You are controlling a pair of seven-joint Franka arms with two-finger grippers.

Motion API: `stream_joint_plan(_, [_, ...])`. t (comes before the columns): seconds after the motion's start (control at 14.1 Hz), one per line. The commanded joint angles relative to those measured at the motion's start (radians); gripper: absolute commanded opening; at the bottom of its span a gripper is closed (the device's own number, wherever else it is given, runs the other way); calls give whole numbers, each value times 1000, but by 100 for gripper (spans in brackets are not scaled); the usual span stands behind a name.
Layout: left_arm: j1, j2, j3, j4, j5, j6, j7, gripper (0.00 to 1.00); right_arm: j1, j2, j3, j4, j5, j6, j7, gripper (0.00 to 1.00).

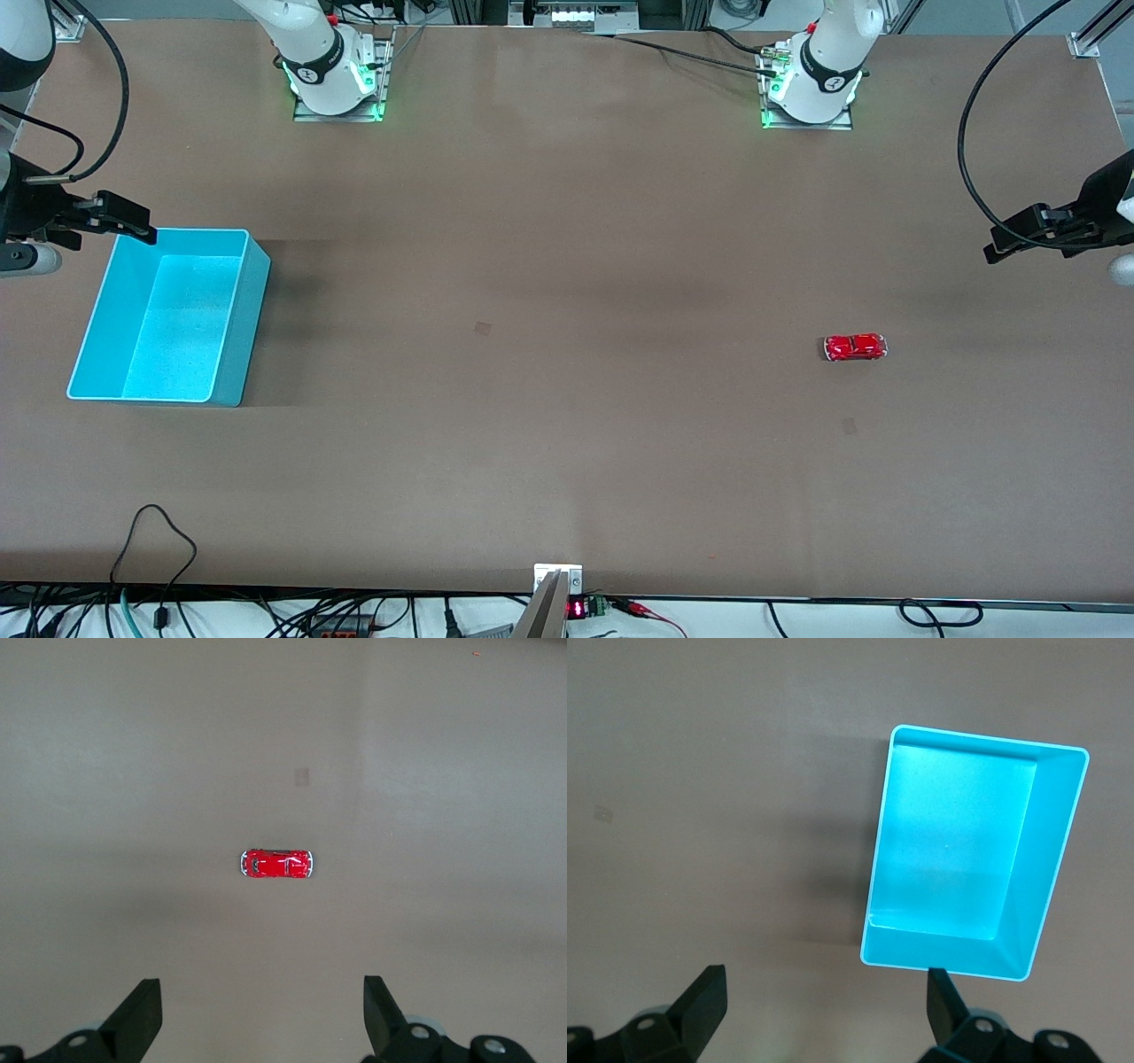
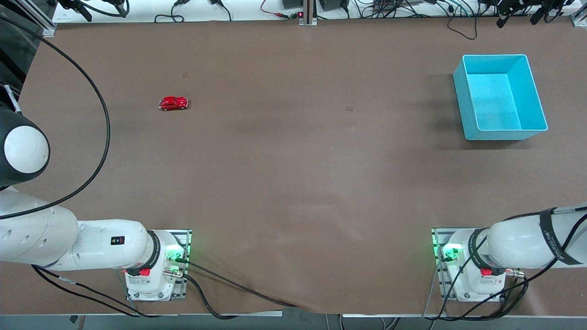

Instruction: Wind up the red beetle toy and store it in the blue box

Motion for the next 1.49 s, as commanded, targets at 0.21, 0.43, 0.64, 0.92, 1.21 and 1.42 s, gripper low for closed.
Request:
stream_joint_plan(0.21, [1,-44,-8,-49,-14,0,-1,100,-10,8,5,17,19,-5,8,100])
stream_joint_plan(0.43, [10,-6,-16,-44,-34,-18,2,100,-10,7,5,17,19,-4,10,100])
stream_joint_plan(0.64, [12,42,-14,-39,-66,-26,12,100,-8,7,5,19,31,-2,10,100])
stream_joint_plan(0.92, [-6,133,-17,-42,-60,8,17,100,-13,7,5,19,57,-2,10,100])
stream_joint_plan(1.21, [-22,176,-24,-188,-39,196,158,100,-7,7,6,20,60,-2,118,100])
stream_joint_plan(1.42, [-16,171,-37,-315,-1,305,381,100,-5,7,6,22,57,-2,117,100])
